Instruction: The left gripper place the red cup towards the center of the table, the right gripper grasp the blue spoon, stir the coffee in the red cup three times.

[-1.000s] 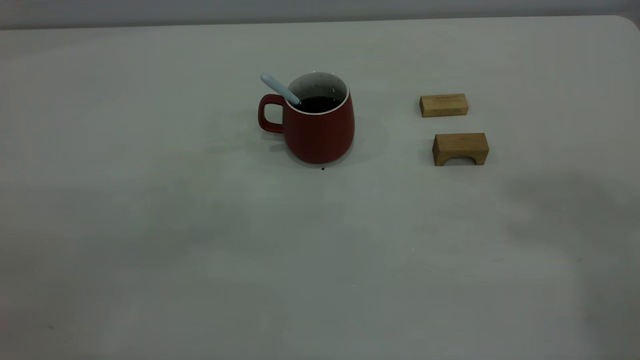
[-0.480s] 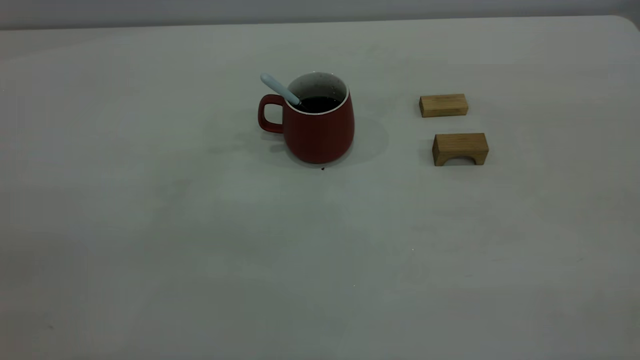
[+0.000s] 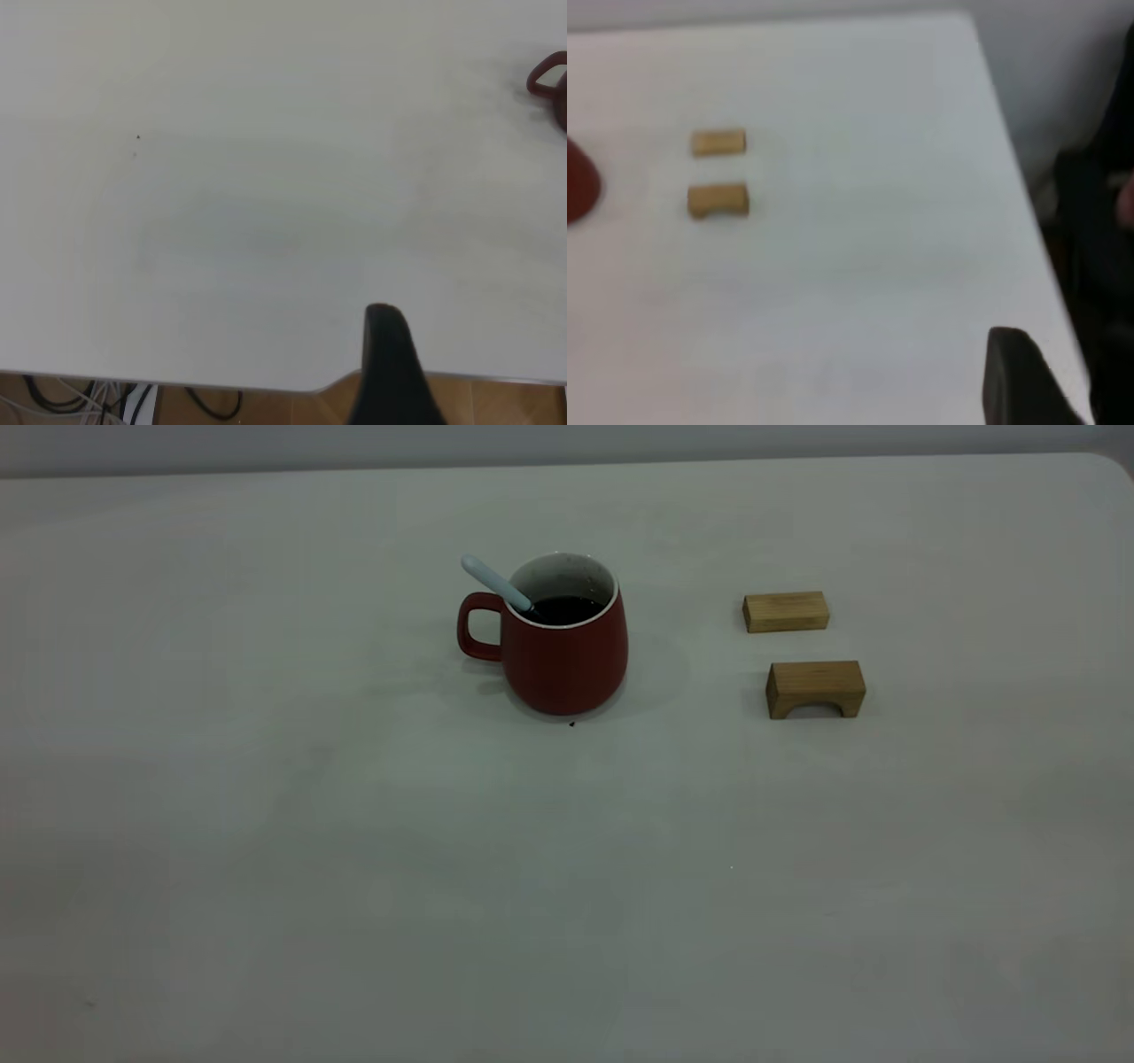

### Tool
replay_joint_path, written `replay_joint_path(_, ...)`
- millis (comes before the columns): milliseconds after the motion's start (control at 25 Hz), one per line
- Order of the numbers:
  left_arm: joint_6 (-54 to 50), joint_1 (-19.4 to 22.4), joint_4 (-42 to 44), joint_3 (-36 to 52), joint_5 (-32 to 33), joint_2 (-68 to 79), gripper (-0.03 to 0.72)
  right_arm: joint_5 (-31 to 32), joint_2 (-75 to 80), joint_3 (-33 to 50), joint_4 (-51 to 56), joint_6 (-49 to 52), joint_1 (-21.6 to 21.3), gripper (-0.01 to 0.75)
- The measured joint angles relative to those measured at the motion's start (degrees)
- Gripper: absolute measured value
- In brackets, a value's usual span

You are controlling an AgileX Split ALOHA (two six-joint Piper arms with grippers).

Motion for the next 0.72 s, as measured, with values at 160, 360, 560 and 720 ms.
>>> replay_joint_path(160, 0.0, 0.0, 0.0, 0.0, 0.0, 0.0, 0.551, -2.43, -3.03, 7.08, 2.32, 0.39, -5.27, 0.239)
replay_joint_path(360, 0.0, 0.0, 0.0, 0.0, 0.0, 0.0, 0.551, -5.08, -3.31, 8.92, 2.26, 0.59, -6.24, 0.239)
replay_joint_path(560, 0.0, 0.0, 0.0, 0.0, 0.0, 0.0, 0.551, -5.42, -3.32, 9.18, 2.22, 0.59, -4.01, 0.239)
replay_joint_path(720, 0.0, 0.0, 0.0, 0.0, 0.0, 0.0, 0.551, -5.42, -3.37, 9.18, 2.22, 0.59, -3.66, 0.239)
